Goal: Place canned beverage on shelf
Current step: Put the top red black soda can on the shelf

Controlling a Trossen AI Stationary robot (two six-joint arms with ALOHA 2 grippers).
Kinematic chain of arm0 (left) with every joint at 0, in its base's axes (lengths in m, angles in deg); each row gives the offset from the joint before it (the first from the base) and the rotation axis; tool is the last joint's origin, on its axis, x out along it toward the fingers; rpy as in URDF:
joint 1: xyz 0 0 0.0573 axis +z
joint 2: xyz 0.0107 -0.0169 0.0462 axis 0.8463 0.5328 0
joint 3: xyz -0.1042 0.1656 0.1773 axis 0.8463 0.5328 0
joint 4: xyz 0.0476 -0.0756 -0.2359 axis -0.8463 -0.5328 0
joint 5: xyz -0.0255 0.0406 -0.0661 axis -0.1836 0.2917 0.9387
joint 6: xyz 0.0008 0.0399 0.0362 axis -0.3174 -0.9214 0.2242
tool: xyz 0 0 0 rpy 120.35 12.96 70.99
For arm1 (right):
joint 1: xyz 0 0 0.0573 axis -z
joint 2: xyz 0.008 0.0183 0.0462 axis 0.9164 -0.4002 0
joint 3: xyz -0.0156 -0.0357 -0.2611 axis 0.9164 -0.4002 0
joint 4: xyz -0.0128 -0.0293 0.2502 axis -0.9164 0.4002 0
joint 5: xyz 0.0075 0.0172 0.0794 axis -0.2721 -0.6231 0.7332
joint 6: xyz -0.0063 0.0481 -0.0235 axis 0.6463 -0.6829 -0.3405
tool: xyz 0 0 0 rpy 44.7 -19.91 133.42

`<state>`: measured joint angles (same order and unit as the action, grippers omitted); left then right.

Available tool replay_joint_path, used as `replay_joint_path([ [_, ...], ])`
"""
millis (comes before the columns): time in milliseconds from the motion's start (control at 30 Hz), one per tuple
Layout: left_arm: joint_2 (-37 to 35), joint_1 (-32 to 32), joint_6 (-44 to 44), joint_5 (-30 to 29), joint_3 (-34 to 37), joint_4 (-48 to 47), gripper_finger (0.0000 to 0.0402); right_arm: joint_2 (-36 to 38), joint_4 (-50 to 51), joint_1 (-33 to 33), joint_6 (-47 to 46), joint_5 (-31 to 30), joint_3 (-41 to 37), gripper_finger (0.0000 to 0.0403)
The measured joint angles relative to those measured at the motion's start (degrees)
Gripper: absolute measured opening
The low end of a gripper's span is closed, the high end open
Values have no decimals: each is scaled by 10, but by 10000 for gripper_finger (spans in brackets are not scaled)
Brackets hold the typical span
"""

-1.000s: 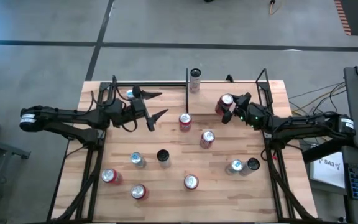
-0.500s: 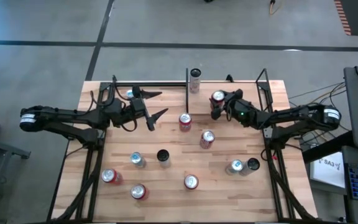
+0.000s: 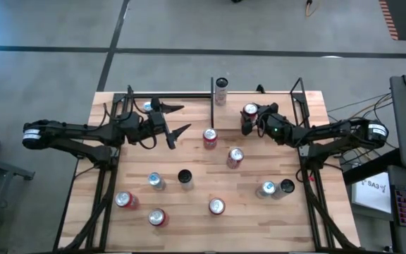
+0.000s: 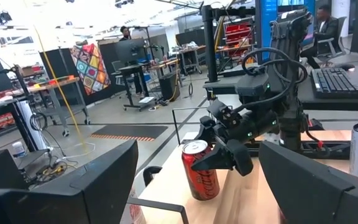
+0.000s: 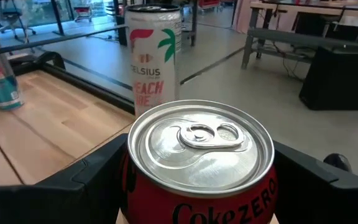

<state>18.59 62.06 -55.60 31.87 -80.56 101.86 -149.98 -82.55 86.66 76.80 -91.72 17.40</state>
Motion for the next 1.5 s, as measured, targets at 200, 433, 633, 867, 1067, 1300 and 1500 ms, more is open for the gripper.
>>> replay_joint_path([
  [200, 0, 0, 0, 0, 0, 3, 320, -1, -2, -1, -5, 0, 0, 295],
  [433, 0, 0, 0, 0, 0, 3, 320, -18, -8, -1, -3, 0, 0, 295],
  [633, 0, 0, 0, 0, 0, 3, 320, -22, -9, -1, -17, -5, 0, 297],
  [867, 0, 0, 0, 1, 0, 2, 320, -22, -5, -1, -25, -7, 0, 325],
  [1067, 0, 0, 0, 1, 0, 2, 320, -21, -5, -1, -27, -8, 0, 325],
  [1300, 0, 0, 5, 1, 0, 2, 320, -14, -5, -1, -33, -8, 0, 333],
  [1500, 0, 0, 5, 1, 0, 2, 320, -10, -5, -1, -32, -9, 5, 342],
])
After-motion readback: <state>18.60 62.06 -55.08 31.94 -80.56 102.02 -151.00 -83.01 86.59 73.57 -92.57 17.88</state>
